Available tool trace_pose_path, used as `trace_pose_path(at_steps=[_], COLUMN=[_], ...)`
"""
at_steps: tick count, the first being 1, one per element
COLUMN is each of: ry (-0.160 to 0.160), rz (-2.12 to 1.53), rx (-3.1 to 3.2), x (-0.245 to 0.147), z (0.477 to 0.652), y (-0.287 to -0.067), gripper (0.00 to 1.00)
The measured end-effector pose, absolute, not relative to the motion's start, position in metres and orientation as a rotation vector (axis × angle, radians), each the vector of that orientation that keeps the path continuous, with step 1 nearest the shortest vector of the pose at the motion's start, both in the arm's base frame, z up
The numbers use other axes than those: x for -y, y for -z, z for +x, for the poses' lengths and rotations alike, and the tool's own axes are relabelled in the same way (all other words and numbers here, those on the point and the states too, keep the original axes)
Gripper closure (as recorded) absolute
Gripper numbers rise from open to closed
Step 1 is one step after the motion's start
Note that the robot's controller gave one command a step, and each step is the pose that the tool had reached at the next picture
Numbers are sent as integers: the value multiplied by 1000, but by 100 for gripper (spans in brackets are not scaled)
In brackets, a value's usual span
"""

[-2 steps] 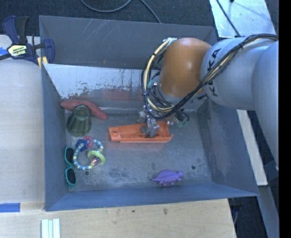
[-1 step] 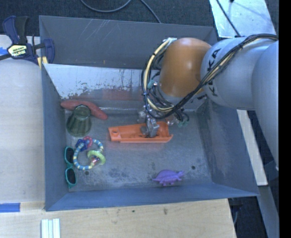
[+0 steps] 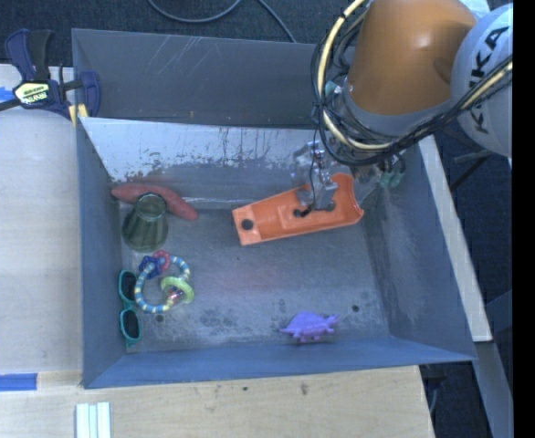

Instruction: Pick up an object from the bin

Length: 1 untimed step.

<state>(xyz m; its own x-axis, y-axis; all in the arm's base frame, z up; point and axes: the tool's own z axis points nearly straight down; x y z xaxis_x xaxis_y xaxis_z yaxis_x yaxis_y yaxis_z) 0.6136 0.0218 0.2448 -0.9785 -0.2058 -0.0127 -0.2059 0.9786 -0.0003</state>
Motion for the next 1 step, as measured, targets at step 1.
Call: trace_pose_path(at_steps=[1], ry=[-3], rz=[-323], rx=[-3120], x=[-22], z=[612], y=[-241], gripper=[100])
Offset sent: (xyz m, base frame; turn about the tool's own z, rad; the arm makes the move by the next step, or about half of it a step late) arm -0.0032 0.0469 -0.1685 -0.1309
